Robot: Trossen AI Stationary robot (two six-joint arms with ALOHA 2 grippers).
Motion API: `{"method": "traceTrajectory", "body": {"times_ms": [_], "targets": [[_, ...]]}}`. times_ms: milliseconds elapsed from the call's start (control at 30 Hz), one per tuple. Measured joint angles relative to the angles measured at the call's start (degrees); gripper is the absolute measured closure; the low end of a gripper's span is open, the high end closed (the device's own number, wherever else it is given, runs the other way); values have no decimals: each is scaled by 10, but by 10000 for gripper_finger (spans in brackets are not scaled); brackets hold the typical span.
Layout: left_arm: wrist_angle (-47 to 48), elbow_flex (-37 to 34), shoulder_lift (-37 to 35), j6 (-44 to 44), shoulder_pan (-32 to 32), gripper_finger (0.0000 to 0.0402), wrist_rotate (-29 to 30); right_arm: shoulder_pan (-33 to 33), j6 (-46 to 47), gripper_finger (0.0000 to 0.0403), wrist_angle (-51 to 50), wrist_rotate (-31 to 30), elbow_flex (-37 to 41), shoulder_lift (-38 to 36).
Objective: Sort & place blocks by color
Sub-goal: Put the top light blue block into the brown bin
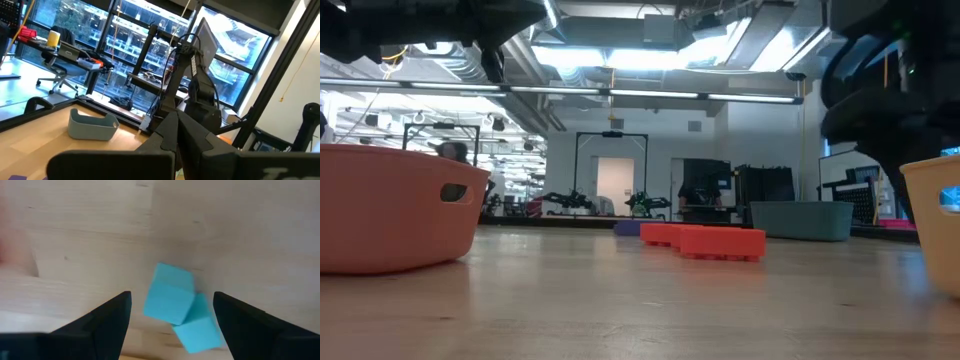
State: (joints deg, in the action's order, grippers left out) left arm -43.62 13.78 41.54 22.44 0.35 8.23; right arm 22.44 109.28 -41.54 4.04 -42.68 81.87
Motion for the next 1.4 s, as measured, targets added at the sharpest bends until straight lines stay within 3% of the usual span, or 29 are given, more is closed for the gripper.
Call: {"method": "traceTrajectory", "body": {"times_ms": [533,900,1067,1233,1400], "targets": [[0,0,0,0,0,401,0,0,16,127,31,0,0,57],[0,0,0,-1,0,401,0,0,9,267,29,-1,0,56],[0,0,0,-1,0,401,0,-2,-87,267,28,-35,-10,35],[-9,0,0,-1,0,401,0,-22,-200,267,31,-91,-14,-44],[-38,0,0,-2,0,401,-12,-58,-369,267,134,-179,-15,-133]]}}
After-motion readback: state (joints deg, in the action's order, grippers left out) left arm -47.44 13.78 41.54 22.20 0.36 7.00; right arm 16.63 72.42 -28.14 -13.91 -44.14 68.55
